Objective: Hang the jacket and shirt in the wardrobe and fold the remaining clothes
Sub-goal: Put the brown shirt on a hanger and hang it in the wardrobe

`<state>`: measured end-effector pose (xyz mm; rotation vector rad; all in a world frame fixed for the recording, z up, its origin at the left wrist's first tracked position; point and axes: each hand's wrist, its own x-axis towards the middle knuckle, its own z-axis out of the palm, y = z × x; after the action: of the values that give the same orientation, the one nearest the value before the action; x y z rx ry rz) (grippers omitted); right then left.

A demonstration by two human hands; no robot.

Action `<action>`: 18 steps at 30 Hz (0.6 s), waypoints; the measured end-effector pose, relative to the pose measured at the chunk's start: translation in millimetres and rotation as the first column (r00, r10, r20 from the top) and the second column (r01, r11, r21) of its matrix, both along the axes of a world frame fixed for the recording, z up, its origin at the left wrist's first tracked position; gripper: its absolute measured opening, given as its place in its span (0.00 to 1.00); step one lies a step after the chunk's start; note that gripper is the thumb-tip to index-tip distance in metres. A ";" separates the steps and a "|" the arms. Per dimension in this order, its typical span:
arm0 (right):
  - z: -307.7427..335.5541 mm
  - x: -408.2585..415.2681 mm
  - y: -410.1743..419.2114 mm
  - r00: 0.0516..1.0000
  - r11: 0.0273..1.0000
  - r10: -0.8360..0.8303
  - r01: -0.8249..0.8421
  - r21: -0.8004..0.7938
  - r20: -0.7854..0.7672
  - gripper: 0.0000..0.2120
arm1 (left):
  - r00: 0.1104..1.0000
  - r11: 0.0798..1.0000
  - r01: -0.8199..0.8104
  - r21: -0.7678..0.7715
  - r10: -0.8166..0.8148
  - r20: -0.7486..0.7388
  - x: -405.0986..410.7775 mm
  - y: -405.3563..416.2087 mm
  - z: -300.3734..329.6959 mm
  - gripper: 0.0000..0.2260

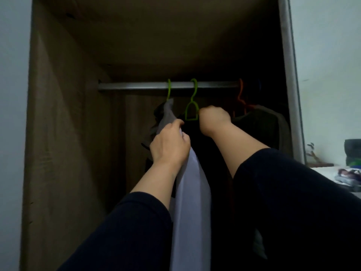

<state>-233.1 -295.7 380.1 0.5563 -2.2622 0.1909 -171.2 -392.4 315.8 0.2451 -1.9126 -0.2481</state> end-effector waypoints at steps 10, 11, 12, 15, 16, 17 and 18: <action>-111.7 35.3 29.0 0.964 0.935 0.230 -0.256 -0.246 -0.129 0.28 | 0.998 0.986 -0.032 0.165 0.022 0.064 25.8 30.4 -81.6 0.26; -128.9 37.4 32.4 0.955 0.920 0.270 -0.294 -0.257 -0.125 0.29 | 0.997 0.978 -0.048 0.203 0.034 0.069 29.6 36.0 -93.0 0.25; -144.8 38.8 36.5 0.942 0.905 0.318 -0.336 -0.263 -0.111 0.30 | 0.996 0.970 -0.060 0.237 0.045 0.071 33.8 41.8 -104.0 0.24; -179.8 43.2 53.0 0.892 0.862 0.451 -0.443 -0.248 -0.029 0.30 | 0.999 0.955 -0.035 0.295 0.022 0.047 48.3 56.3 -133.7 0.21; -188.5 45.3 59.2 0.878 0.853 0.480 -0.467 -0.232 -0.004 0.30 | 0.998 0.947 -0.033 0.319 0.016 0.054 55.0 61.1 -142.0 0.19; -196.0 48.0 64.9 0.865 0.847 0.502 -0.488 -0.210 0.013 0.29 | 0.998 0.936 -0.036 0.349 0.014 0.064 62.6 66.2 -149.8 0.17; -202.5 51.8 70.7 0.854 0.842 0.520 -0.507 -0.186 0.026 0.29 | 0.997 0.921 -0.036 0.388 0.009 0.071 70.5 71.7 -156.9 0.14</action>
<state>-181.2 -225.0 177.5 1.0709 -2.0914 0.6822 -100.7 -320.7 158.9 0.5471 -1.9130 -0.6141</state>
